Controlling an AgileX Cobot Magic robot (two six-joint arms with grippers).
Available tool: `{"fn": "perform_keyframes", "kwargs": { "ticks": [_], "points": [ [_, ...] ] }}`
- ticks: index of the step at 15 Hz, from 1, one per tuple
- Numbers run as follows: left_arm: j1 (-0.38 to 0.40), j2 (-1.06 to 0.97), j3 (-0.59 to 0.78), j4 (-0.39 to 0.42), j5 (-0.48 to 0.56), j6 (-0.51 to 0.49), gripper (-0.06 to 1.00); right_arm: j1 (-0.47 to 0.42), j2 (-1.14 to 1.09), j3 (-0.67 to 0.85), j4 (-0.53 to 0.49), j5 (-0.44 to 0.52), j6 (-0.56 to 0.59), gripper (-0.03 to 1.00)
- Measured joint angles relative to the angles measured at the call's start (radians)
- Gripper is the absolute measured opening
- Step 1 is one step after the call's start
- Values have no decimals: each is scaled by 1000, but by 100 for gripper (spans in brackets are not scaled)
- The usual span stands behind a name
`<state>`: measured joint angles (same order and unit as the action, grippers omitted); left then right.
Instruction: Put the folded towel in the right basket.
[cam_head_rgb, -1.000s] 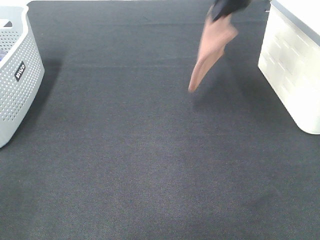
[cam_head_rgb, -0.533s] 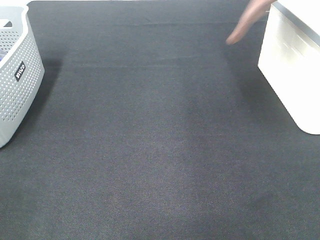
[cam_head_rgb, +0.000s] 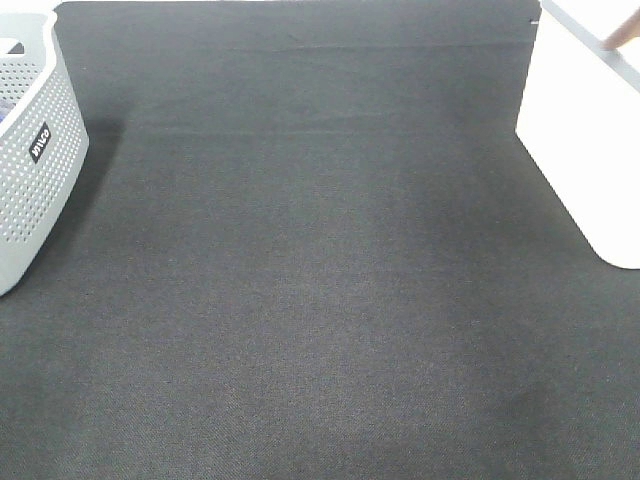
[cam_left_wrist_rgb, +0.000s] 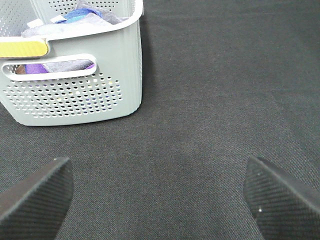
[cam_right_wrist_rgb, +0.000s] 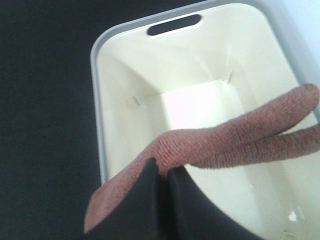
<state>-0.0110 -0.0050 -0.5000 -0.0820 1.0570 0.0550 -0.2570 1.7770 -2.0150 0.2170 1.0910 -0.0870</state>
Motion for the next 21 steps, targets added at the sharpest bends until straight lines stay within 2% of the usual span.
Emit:
{"fn": "perform_keyframes", "kwargs": {
  "ticks": [6,7,9,11,12,13,17,21],
  "points": [
    [0,0,0,0,0,0,88,-18,170,0,29,-10,2,0],
    [0,0,0,0,0,0,88,-18,204,0,29,0,25,4],
    [0,0,0,0,0,0,88,-18,229,0,30,31,51,24],
    [0,0,0,0,0,0,88,-18,234,0,30,56,55,56],
    [0,0,0,0,0,0,88,-18,234,0,35,60,60,66],
    [0,0,0,0,0,0,88,-17,231,0,42,61,62,72],
    [0,0,0,0,0,0,88,1,195,0,83,65,57,76],
    [0,0,0,0,0,0,88,137,164,0,81,100,23,77]
  ]
}}
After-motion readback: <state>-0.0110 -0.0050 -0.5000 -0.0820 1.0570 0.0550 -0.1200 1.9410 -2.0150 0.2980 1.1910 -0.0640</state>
